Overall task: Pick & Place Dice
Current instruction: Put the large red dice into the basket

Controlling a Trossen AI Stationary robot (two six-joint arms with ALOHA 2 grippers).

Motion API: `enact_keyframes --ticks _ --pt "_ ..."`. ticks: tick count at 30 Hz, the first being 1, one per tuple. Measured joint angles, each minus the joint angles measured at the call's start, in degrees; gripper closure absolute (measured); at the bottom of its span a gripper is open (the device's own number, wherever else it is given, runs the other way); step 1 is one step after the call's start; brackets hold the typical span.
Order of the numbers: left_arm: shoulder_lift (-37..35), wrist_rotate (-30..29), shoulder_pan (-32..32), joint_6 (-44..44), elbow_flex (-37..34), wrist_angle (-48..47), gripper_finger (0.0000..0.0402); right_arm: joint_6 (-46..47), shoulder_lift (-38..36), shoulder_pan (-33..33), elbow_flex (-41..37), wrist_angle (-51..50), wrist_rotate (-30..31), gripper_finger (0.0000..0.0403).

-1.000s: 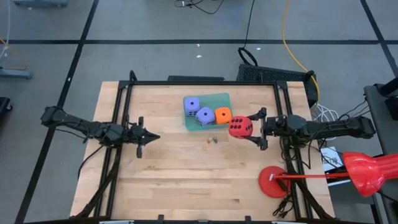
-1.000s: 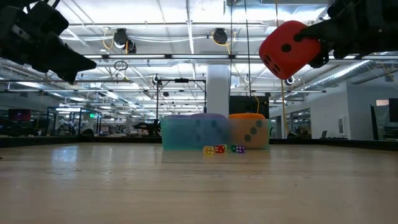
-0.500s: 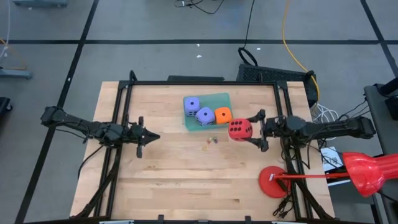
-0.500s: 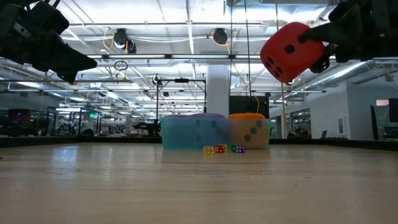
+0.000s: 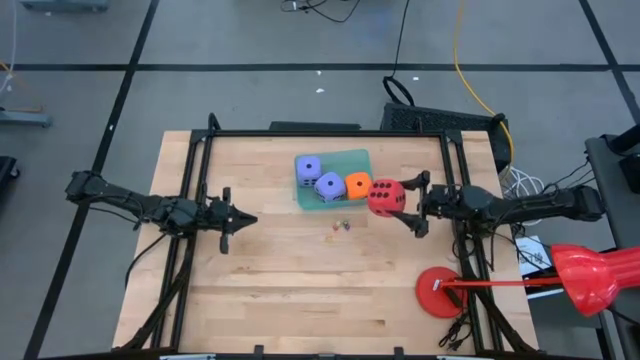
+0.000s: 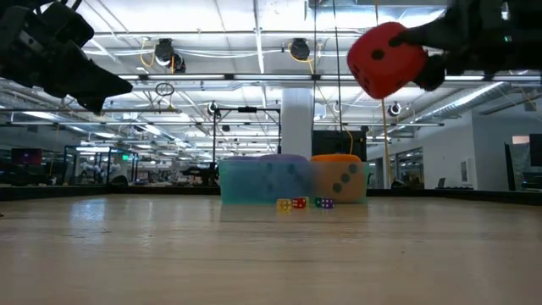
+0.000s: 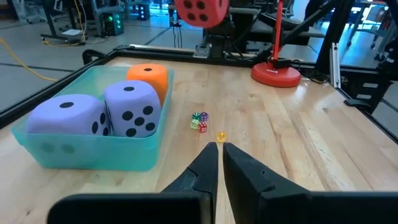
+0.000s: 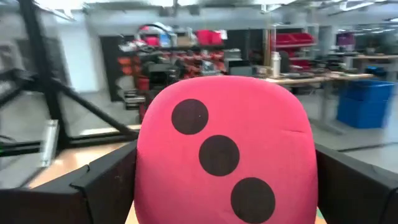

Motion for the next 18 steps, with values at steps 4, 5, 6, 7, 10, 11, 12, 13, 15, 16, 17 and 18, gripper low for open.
enact_keyframes --ticks 4,5,6,7,10,11,12,13,15,16,17,18 --pt "0.00 -0.32 0.00 0.28 0.00 1.19 0.0364 -1.09 7.46 -0.33 8.58 -9.61 6.84 0.0010" --pt "0.00 -0.43 0.00 0.28 0.00 1.66 0.0364 -0.75 9.67 -0.89 11.20 -12.92 8.09 0.0010" --pt "0.02 -0.50 0.00 0.29 0.00 2.04 0.0364 -0.04 11.91 -1.87 14.00 -15.82 8.62 0.0010" --pt "0.04 -0.50 0.00 0.29 0.00 2.30 0.0364 0.65 14.44 -3.07 17.02 -18.70 9.11 0.0010" --pt "0.07 -0.50 0.00 0.45 0.00 2.41 0.0364 1.92 22.34 -6.99 25.13 -27.53 9.51 0.0010" --pt "0.07 -0.50 0.00 0.42 0.00 2.41 0.0364 1.97 24.97 -8.39 27.59 -29.62 9.49 0.0010" --pt "0.07 -0.50 0.00 0.28 0.00 2.41 0.0364 1.88 27.55 -9.81 29.82 -30.80 9.40 0.0010" --pt "0.07 -0.50 0.00 0.26 0.00 2.41 0.0364 1.82 30.03 -11.35 32.02 -32.00 9.30 0.0010" --pt "0.07 -0.50 0.00 0.24 0.00 2.29 0.0364 1.66 34.70 -14.46 36.27 -34.07 8.15 0.0010" --pt "0.07 -0.50 0.00 0.22 0.00 2.12 0.0364 1.68 37.02 -15.95 38.07 -35.19 6.98 0.0010" --pt "0.07 -0.50 0.00 0.21 0.00 1.94 0.0364 1.70 39.33 -17.20 39.64 -36.02 5.92 0.0010" --pt "0.07 -0.50 0.00 0.21 0.00 1.77 0.0364 1.65 41.63 -18.26 41.01 -36.23 5.03 0.0010"
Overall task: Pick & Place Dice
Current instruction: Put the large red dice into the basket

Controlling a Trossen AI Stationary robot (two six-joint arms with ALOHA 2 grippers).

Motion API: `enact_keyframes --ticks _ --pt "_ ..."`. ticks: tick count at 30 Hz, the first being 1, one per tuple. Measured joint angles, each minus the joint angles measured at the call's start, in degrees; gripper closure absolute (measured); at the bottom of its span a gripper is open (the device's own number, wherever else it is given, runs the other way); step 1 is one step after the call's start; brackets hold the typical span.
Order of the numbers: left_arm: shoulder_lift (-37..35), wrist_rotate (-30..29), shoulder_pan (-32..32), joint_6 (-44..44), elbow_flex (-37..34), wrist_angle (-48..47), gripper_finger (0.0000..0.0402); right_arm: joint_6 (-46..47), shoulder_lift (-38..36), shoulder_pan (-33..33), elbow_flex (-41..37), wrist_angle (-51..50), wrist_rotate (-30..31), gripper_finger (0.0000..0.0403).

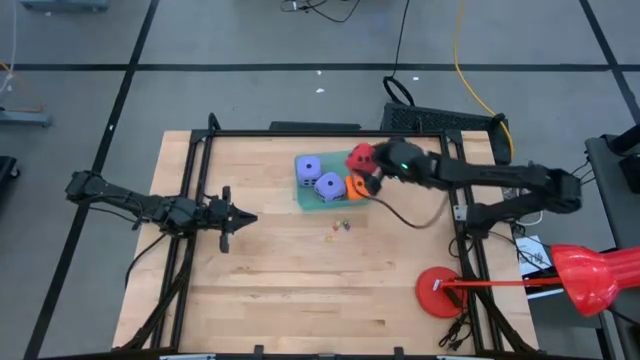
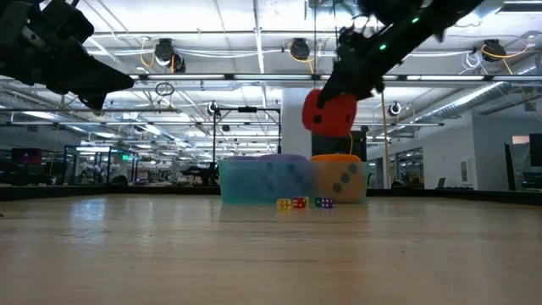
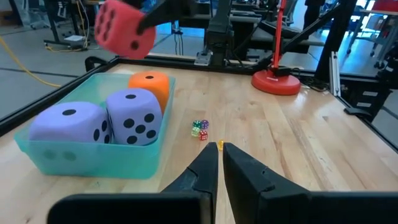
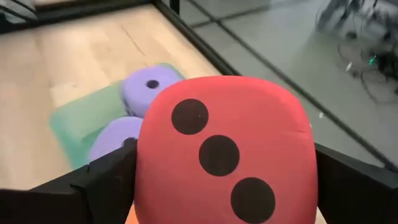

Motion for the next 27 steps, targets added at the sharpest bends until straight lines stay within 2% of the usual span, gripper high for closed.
enact_keyframes --ticks 4,8,13,19,27 --pt "0.00 0.01 0.00 0.00 0.00 -0.09 0.0364 0.34 7.83 -2.83 5.49 -0.36 -0.68 0.0010" --pt "0.00 0.07 0.00 -0.02 0.00 -0.10 0.0364 0.22 14.54 -4.77 9.94 -3.25 -4.25 0.0010" --pt "0.00 0.11 0.00 -0.35 0.00 -0.12 0.0364 -0.94 20.55 -5.99 12.81 -5.06 -1.84 0.0010" --pt "0.00 0.33 0.00 -1.23 0.00 -0.13 0.0364 -0.90 22.55 -6.97 13.02 -6.08 -3.09 0.0010" --pt "0.00 0.57 0.00 -1.49 0.00 -0.15 0.0364 3.61 21.05 -7.34 12.94 -6.40 -14.37 0.0005"
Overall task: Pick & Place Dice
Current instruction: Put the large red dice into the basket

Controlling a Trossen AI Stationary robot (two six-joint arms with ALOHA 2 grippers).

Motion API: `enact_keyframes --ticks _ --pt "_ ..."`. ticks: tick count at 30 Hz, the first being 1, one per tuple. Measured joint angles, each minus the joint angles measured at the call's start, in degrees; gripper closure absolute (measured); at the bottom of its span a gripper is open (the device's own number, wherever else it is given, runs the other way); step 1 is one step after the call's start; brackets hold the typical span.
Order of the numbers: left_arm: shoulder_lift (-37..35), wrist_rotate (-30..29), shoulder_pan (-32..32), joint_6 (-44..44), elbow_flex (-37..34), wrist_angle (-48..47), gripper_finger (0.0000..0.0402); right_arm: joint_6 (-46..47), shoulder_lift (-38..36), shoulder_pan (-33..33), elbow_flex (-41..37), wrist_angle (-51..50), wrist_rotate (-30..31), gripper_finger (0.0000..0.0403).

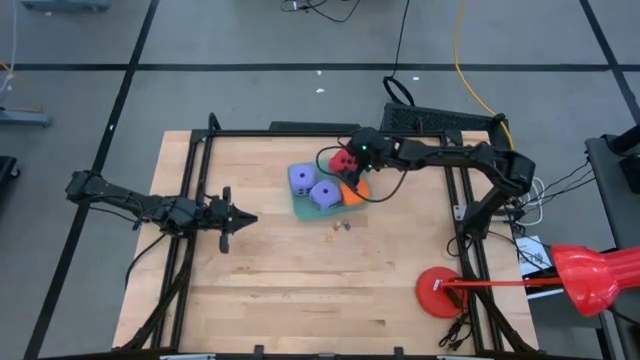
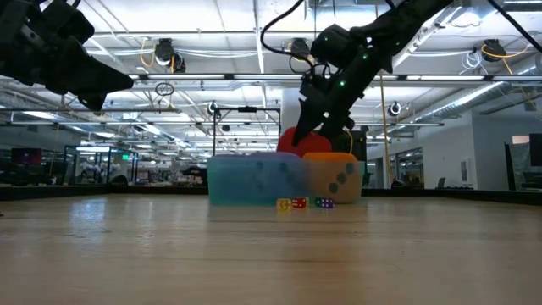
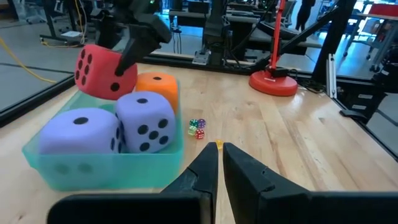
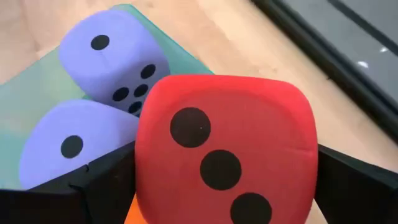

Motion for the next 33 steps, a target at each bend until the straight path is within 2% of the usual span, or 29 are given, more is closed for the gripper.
enact_keyframes --ticks 11,16,18,22,27,33 --pt "0.00 -0.22 0.00 -0.66 0.00 -0.08 0.0364 -0.47 -2.02 0.20 -0.11 -0.66 2.11 0.0003" --pt "1.04 -7.94 0.40 -5.68 0.00 1.54 0.0369 -3.23 -1.37 0.50 -0.11 -1.97 2.65 0.0003" --pt "2.08 -8.36 1.71 -5.92 0.00 3.79 0.0385 -4.95 -1.31 0.63 -0.11 -1.97 2.55 0.0003" --pt "6.21 -2.89 6.73 -2.58 1.60 10.91 0.0395 -9.27 -1.39 1.11 -0.11 -1.42 2.25 0.0003" --pt "14.20 5.63 15.58 4.52 9.26 9.51 0.0397 -12.76 -1.39 1.33 -0.11 -1.51 0.29 0.0003" --pt "28.38 17.76 26.05 8.11 19.52 9.31 0.0398 -14.71 -1.39 1.42 -0.11 -1.57 -2.39 0.0003"
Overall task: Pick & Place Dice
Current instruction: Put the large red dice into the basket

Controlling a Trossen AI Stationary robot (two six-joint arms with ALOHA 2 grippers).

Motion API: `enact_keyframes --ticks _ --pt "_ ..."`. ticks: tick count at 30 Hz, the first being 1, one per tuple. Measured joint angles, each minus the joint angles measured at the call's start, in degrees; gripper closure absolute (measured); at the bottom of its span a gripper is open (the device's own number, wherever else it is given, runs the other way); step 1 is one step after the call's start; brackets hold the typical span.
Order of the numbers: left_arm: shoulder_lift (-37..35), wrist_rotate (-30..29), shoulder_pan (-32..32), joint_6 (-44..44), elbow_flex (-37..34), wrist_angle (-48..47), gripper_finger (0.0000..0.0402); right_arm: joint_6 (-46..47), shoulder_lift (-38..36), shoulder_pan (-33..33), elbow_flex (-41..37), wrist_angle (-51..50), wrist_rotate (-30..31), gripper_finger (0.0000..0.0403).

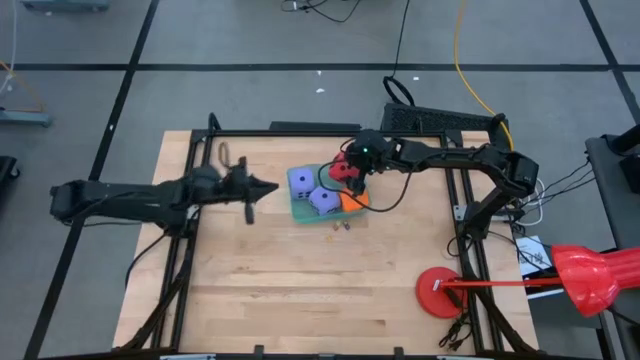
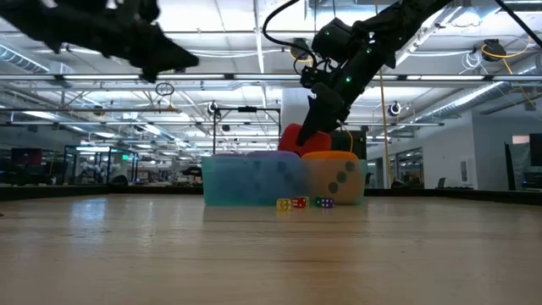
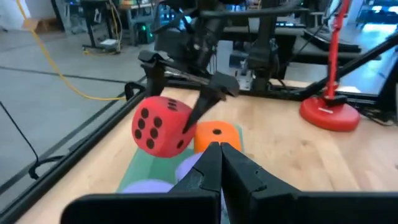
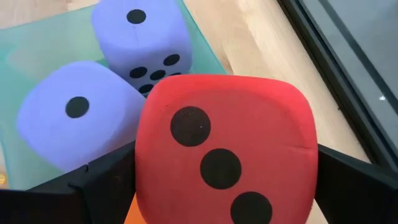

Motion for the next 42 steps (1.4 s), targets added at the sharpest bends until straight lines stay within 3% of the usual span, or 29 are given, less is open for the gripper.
enact_keyframes --ticks 9,16,21,32,42 --pt "24.72 8.31 5.08 0.92 12.54 8.41 0.0400 -1.40 0.00 0.17 0.00 -0.07 0.04 0.0003" --pt "36.84 9.82 5.12 3.37 23.12 8.75 0.0400 -2.10 0.00 0.69 0.00 -0.53 0.06 0.0003" --pt "42.99 12.50 5.40 2.05 28.56 7.71 0.0400 -3.04 0.00 1.42 0.00 -0.92 0.04 0.0003" --pt "53.42 10.94 6.40 0.94 37.98 1.69 0.0400 -5.97 0.00 3.27 0.00 -0.40 0.06 0.0003" --pt "55.87 11.53 9.40 -3.17 37.89 -3.40 0.0400 -10.12 -0.02 4.85 -0.05 2.52 -1.21 0.0003"
